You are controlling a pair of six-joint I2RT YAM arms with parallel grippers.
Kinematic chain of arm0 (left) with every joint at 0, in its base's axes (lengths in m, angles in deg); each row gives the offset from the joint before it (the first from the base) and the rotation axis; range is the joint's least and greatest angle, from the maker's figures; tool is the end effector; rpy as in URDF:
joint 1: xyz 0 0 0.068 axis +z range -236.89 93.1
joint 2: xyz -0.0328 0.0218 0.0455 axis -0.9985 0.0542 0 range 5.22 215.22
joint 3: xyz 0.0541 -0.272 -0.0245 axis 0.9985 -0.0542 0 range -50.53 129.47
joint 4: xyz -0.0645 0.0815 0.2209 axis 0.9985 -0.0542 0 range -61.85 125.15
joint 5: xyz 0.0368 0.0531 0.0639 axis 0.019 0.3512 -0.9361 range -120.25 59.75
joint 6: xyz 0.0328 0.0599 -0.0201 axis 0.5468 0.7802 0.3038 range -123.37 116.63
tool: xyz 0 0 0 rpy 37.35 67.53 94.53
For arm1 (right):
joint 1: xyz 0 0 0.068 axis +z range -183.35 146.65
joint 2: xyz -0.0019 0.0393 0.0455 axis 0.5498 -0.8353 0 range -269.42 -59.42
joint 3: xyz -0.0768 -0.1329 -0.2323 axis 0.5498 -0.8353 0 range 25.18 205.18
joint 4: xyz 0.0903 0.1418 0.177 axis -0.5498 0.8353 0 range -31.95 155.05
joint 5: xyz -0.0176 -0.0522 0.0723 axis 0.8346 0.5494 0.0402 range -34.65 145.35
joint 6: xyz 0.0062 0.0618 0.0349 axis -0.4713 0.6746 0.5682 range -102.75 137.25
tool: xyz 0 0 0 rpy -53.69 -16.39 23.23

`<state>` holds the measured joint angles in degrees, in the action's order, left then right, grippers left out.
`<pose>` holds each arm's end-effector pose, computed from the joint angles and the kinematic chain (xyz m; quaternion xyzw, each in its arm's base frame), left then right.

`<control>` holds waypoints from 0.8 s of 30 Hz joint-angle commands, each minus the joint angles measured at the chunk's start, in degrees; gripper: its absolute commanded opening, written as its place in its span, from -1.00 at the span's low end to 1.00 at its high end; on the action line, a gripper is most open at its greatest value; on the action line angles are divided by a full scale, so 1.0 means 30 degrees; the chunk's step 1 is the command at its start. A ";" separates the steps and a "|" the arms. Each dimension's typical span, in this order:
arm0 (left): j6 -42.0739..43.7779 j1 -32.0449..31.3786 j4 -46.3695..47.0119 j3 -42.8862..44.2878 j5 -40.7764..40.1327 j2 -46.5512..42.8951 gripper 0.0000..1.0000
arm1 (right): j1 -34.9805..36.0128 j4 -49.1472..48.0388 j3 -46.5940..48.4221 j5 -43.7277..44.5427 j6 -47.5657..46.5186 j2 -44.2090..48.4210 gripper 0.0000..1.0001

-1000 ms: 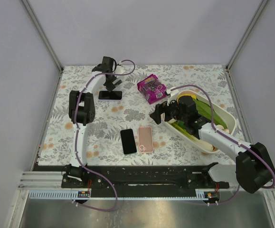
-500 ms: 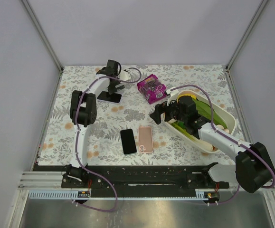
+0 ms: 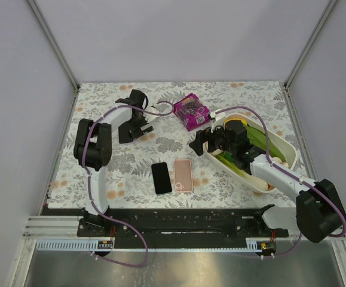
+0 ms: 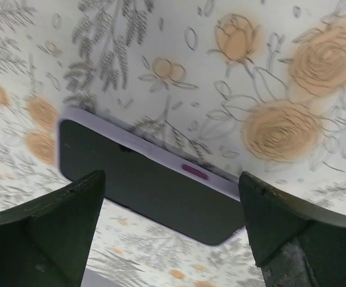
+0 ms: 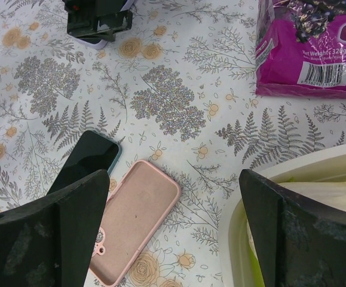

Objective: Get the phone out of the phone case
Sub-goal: Adjust the phone at the center of the board.

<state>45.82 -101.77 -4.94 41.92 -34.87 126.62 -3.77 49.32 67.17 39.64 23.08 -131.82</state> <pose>0.4217 -0.1070 0.1630 0.5149 0.8368 0.0915 0.1619 0.2402 0.1546 0.2596 -0.2438 0.7863 0.2769 0.4956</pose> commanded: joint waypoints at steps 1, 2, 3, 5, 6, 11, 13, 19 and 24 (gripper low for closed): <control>-0.4346 0.0328 -0.0258 -0.0668 0.1452 -0.2175 0.95 | -0.0135 -0.0751 0.0181 0.0049 -0.0184 -0.0007 0.99; -0.5486 0.0474 -0.0171 -0.0755 0.1453 -0.2496 0.96 | -0.0164 -0.0780 0.0180 0.0049 -0.0184 -0.0036 0.99; -0.6600 0.0533 0.0062 -0.0959 0.1453 -0.2847 0.98 | -0.0193 -0.0752 0.0151 -0.0009 -0.0155 -0.0036 0.99; -0.8418 0.0739 0.0386 -0.1370 0.1453 -0.3143 0.98 | -0.0164 -0.0810 0.0151 -0.0097 -0.0096 -0.0095 0.99; -0.9124 0.0797 0.0619 -0.1487 0.1395 -0.3231 0.98 | -0.0164 -0.0839 0.0151 -0.0126 -0.0067 -0.0124 0.99; -1.2348 0.0915 0.1265 -0.1372 0.0138 -0.2443 0.98 | -0.0164 -0.0869 0.0151 -0.0361 0.0109 -0.0271 0.99; -1.3491 0.1060 0.0772 -0.0759 -0.0013 -0.1683 0.98 | -0.0164 -0.0839 0.0122 -0.0361 0.0138 -0.0183 0.99; -1.5837 0.2026 -0.0346 0.0416 0.0983 -0.0390 0.98 | -0.0193 -0.0956 0.0005 -0.0478 0.0138 0.0052 0.99; -1.6338 0.2496 0.0356 -0.0110 0.1072 -0.0945 0.98 | -0.0222 -0.1044 -0.0025 -0.0771 0.0226 0.0022 0.99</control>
<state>0.97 -95.69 -5.23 40.89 -32.79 125.68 -3.88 49.15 67.15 39.01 23.27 -132.61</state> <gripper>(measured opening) 0.988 0.993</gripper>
